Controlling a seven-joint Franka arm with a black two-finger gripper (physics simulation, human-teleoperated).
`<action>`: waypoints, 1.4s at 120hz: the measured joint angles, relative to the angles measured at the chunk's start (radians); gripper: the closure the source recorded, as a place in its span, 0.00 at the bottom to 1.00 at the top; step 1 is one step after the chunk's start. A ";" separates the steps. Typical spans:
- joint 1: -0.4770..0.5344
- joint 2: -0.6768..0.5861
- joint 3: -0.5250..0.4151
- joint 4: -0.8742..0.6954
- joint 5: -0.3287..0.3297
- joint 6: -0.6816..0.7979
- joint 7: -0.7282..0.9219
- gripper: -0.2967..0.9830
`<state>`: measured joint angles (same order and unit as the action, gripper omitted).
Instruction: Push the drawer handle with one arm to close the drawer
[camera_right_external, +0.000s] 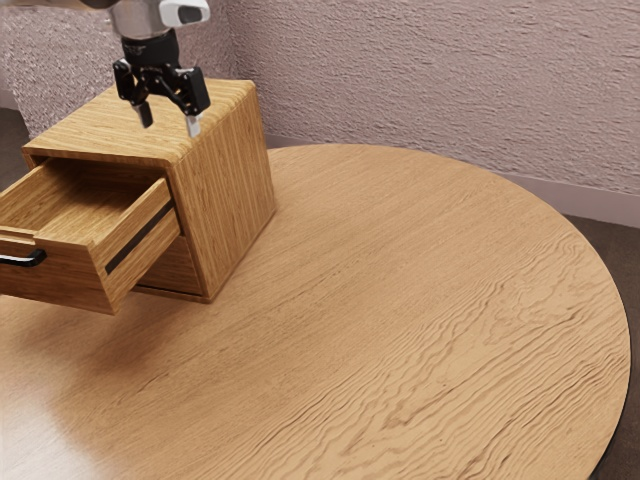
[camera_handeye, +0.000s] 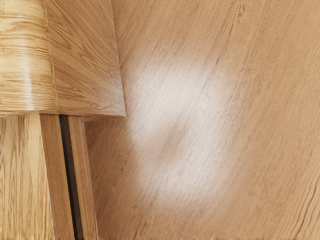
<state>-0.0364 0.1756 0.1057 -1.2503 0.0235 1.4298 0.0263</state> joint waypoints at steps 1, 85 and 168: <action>-0.009 0.000 0.012 0.000 -0.002 -0.001 0.001 0.23; 0.322 -0.943 -0.038 -1.096 0.113 0.041 -0.161 0.34; 0.471 -0.719 0.019 -1.096 0.130 0.395 -0.023 0.83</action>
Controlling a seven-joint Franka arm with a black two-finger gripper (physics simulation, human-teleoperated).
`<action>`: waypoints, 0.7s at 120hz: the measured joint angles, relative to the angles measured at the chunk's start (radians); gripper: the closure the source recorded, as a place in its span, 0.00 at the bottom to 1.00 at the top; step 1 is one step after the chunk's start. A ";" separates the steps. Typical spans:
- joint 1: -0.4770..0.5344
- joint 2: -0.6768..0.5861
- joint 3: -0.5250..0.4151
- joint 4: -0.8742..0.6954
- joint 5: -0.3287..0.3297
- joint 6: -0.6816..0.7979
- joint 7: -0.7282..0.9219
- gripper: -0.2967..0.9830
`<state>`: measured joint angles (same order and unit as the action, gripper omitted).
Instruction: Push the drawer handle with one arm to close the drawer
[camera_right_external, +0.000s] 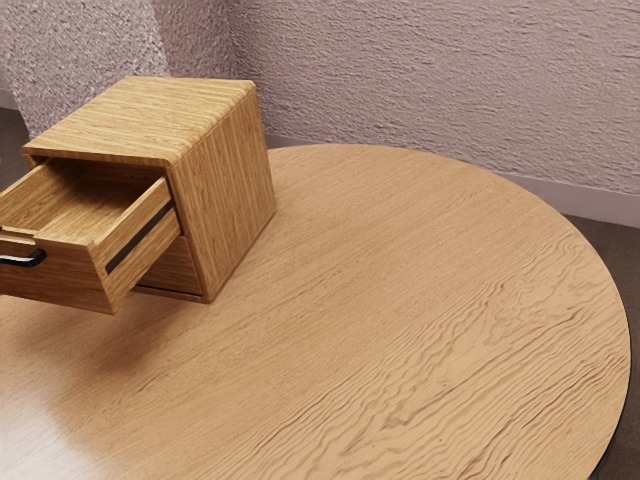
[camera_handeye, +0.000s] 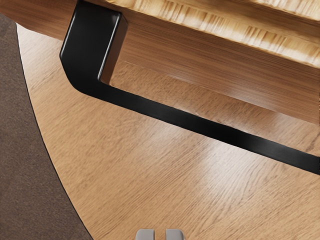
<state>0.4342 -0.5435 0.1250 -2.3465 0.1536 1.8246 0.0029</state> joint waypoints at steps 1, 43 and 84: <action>0.000 0.002 0.000 0.001 0.000 0.001 0.002 0.83; -0.010 0.073 -0.001 0.037 -0.004 0.039 0.055 0.84; -0.019 0.152 -0.007 0.089 -0.006 0.071 0.085 0.85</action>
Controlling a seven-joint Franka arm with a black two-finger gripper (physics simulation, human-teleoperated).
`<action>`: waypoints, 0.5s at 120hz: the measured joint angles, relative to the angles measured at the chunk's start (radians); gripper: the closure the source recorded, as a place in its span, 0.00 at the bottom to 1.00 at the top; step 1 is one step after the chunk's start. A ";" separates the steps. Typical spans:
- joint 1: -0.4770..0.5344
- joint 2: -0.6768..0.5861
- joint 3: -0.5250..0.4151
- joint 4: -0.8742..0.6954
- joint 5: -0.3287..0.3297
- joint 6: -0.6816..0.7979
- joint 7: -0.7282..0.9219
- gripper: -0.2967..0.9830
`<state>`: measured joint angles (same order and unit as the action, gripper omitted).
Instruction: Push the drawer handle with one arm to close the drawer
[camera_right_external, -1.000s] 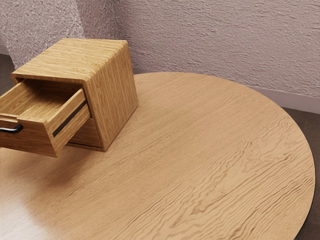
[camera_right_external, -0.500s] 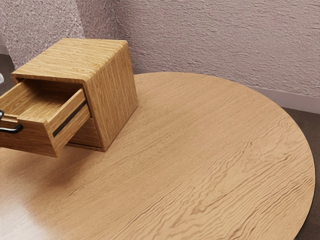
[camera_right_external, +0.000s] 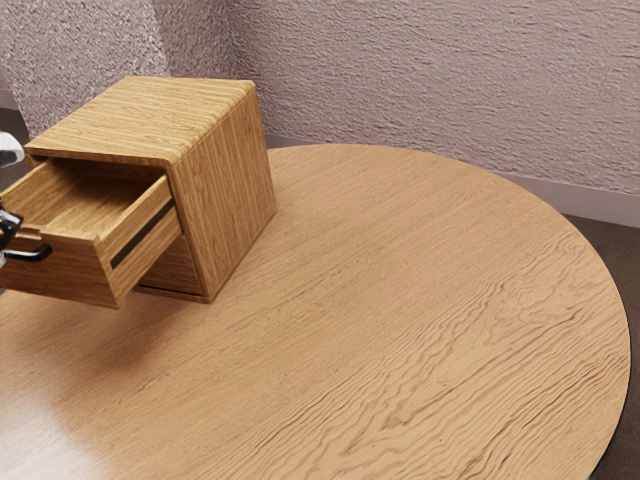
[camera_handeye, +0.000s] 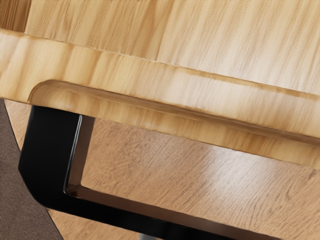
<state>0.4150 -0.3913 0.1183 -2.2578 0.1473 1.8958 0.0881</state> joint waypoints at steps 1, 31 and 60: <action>-0.001 0.002 0.000 0.002 0.000 0.000 0.001 0.85; -0.026 0.068 -0.002 0.063 -0.001 0.010 0.014 0.85; -0.052 0.136 -0.003 0.127 -0.001 0.016 0.023 0.85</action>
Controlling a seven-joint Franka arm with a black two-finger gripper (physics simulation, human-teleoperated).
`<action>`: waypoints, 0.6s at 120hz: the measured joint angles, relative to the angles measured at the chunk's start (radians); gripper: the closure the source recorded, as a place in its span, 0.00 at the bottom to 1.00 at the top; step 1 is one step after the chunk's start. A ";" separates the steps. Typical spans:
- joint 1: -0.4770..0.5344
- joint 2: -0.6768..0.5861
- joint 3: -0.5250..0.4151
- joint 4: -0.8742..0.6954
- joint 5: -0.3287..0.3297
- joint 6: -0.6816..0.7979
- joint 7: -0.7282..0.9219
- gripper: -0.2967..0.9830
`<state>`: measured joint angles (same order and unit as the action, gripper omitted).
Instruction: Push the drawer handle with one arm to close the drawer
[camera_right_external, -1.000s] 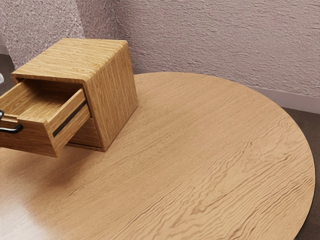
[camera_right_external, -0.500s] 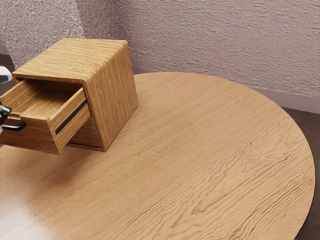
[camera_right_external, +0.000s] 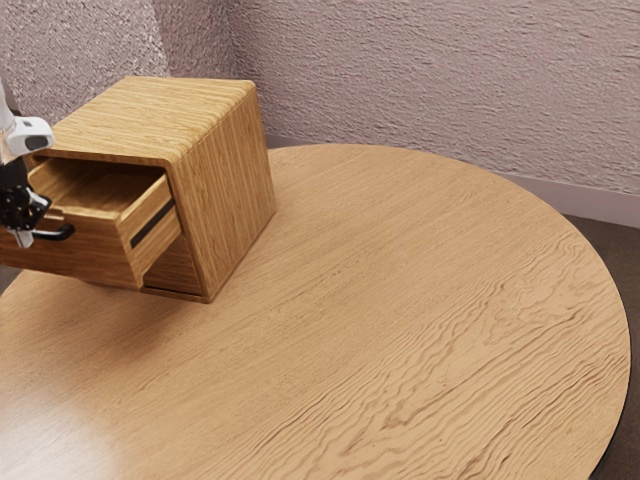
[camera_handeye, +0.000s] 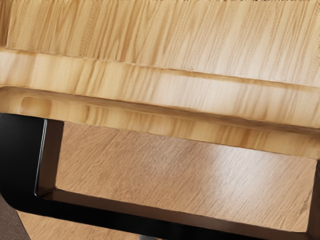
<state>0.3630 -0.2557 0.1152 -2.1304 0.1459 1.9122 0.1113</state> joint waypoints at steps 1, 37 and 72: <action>0.000 0.002 0.000 0.002 0.000 0.000 0.000 0.85; -0.002 0.091 0.000 0.088 -0.005 0.005 0.011 0.85; -0.003 0.187 -0.001 0.180 -0.022 0.006 0.030 0.85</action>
<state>0.3598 -0.0688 0.1142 -1.9500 0.1243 1.9186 0.1408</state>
